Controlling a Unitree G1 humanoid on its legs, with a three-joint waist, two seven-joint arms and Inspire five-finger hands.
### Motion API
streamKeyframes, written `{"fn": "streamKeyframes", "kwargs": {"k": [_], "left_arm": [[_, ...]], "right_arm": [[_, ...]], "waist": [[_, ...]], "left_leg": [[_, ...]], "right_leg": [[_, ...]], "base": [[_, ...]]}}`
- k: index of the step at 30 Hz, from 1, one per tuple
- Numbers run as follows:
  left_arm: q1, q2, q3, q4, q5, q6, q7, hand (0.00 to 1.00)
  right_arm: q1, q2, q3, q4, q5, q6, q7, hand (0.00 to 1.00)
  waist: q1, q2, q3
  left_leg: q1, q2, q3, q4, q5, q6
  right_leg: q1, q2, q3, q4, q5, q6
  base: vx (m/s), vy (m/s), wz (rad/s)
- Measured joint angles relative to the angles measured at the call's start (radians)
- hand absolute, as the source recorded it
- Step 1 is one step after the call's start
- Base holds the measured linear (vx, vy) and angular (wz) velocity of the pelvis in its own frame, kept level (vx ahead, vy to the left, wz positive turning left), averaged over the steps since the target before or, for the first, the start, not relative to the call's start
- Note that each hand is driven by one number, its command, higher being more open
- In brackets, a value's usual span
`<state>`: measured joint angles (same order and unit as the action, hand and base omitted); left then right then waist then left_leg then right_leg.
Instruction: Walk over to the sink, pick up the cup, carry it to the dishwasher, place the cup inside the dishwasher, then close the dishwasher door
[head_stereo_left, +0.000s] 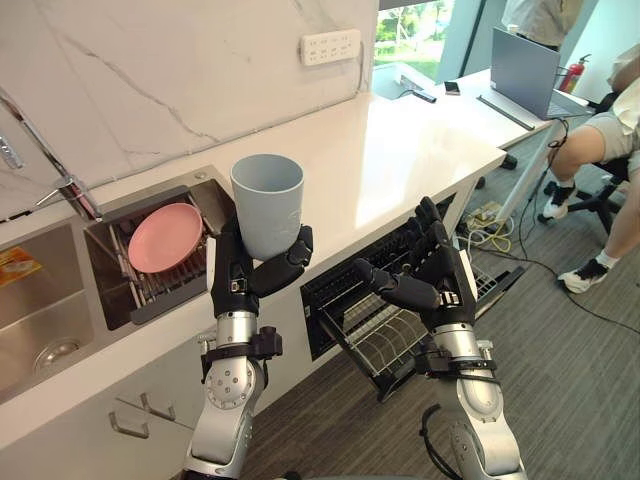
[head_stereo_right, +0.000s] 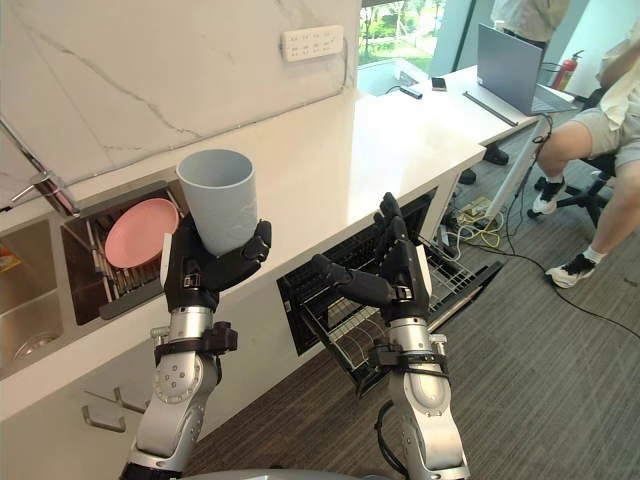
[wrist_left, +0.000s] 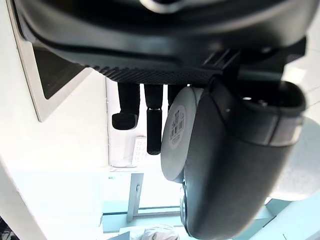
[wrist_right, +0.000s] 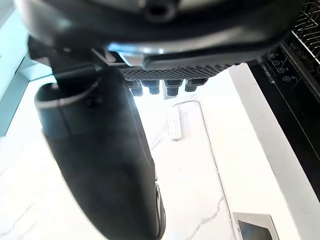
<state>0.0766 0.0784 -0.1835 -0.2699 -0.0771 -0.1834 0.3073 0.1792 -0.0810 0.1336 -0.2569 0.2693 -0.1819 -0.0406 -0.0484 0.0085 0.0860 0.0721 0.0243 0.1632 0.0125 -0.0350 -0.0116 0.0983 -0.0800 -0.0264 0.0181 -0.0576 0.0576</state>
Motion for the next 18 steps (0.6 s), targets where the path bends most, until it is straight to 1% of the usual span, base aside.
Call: {"fn": "streamKeyframes", "kwargs": {"k": [1, 5, 7, 12, 16, 18], "left_arm": [[-0.010, 0.000, 0.000, 0.006, 0.002, 0.000, 0.000, 0.00], [-0.016, -0.003, -0.002, 0.046, 0.042, 0.000, 0.004, 0.00], [-0.016, -0.004, -0.009, 0.056, 0.060, 0.000, 0.009, 0.00], [-0.018, -0.004, -0.061, 0.090, 0.111, 0.002, 0.012, 0.00], [-0.023, -0.002, -0.113, 0.091, 0.151, 0.002, -0.005, 0.00], [-0.032, -0.001, -0.141, 0.101, 0.161, 0.002, -0.006, 0.00]], "right_arm": [[0.000, -0.001, 0.004, 0.000, 0.021, 0.000, 0.002, 1.00], [-0.003, -0.002, 0.033, 0.000, 0.025, 0.000, 0.012, 1.00], [-0.014, -0.002, 0.052, 0.000, 0.025, 0.000, 0.017, 1.00], [-0.024, -0.002, 0.090, 0.000, 0.025, 0.000, 0.021, 1.00], [-0.032, -0.002, 0.121, 0.000, 0.025, 0.000, 0.022, 1.00], [-0.039, -0.002, 0.132, 0.001, 0.025, 0.000, 0.022, 1.00]], "waist": [[-0.002, 0.000, -0.002], [-0.007, -0.001, -0.030], [-0.008, -0.001, -0.030], [-0.008, -0.002, -0.031], [-0.008, -0.004, -0.032], [-0.008, -0.006, -0.044]], "left_leg": [[0.001, 0.000, 0.003, -0.002, 0.000, 0.001], [0.002, 0.000, 0.013, -0.011, 0.001, 0.001], [0.002, 0.000, 0.016, -0.012, 0.001, 0.001], [0.003, -0.002, 0.017, -0.018, 0.004, 0.005], [0.004, -0.003, 0.023, -0.023, 0.006, 0.006], [0.004, -0.003, 0.026, -0.029, 0.008, 0.006]], "right_leg": [[0.003, 0.001, 0.002, -0.010, 0.006, 0.000], [0.007, 0.002, 0.011, -0.034, 0.017, 0.002], [0.007, 0.002, 0.014, -0.039, 0.021, 0.003], [0.007, 0.000, 0.015, -0.041, 0.023, 0.006], [0.002, 0.000, 0.021, -0.043, 0.025, 0.007], [-0.002, 0.000, 0.025, -0.044, 0.025, 0.007]], "base": [[0.00, 0.004, -0.08], [0.01, -0.001, -0.07], [-0.01, -0.006, -0.04], [0.00, 0.000, 0.00], [-0.01, -0.006, -0.04], [0.00, -0.010, -0.06]]}}
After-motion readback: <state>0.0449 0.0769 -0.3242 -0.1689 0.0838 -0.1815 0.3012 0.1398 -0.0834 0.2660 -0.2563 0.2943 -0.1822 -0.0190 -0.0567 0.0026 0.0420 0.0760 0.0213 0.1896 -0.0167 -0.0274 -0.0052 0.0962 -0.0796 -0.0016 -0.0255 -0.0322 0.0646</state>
